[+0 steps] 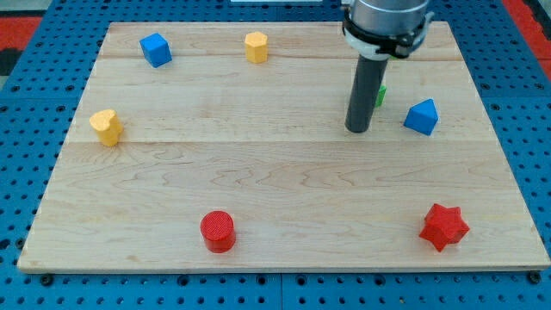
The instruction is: Slide the green star to the center
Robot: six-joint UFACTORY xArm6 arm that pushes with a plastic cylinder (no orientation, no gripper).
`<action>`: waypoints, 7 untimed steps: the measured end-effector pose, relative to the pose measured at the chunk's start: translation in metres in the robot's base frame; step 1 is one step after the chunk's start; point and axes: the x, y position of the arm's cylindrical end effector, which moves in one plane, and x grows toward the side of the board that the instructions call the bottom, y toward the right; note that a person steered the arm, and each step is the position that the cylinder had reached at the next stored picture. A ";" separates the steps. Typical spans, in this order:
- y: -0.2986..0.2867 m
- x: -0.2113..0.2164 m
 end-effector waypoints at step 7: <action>0.028 -0.063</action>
